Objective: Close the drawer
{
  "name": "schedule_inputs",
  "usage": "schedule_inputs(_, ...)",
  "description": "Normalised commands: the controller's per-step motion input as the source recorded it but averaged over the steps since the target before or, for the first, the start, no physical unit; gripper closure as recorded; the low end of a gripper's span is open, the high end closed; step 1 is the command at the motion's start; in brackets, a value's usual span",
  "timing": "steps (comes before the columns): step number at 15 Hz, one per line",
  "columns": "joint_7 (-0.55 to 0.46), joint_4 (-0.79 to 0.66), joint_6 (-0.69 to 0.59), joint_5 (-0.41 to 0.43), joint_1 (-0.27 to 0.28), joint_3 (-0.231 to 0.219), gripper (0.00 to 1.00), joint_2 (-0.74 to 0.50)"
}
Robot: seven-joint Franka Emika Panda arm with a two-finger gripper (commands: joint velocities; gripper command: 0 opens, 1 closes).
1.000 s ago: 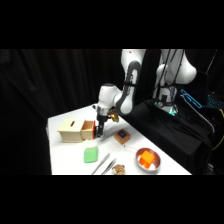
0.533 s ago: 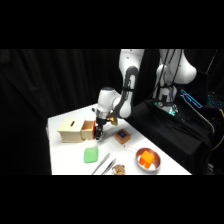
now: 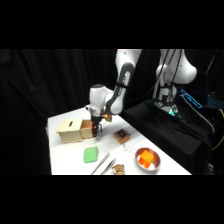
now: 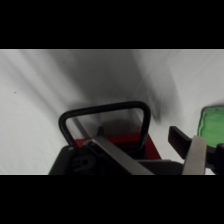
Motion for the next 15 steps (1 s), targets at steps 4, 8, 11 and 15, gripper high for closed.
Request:
schedule_inputs(4, 0.06, 0.32, -0.3, -0.173, 0.065, -0.106, 0.0, 0.03)
schedule_inputs(8, 0.05, 0.42, -0.25, -0.131, 0.04, -0.028, 0.0, 0.17)
schedule_inputs(11, 0.04, 0.48, -0.26, -0.121, 0.033, -0.01, 0.0, 0.23)
schedule_inputs(15, 0.06, 0.48, -0.26, -0.133, 0.038, -0.032, 0.0, 0.21)
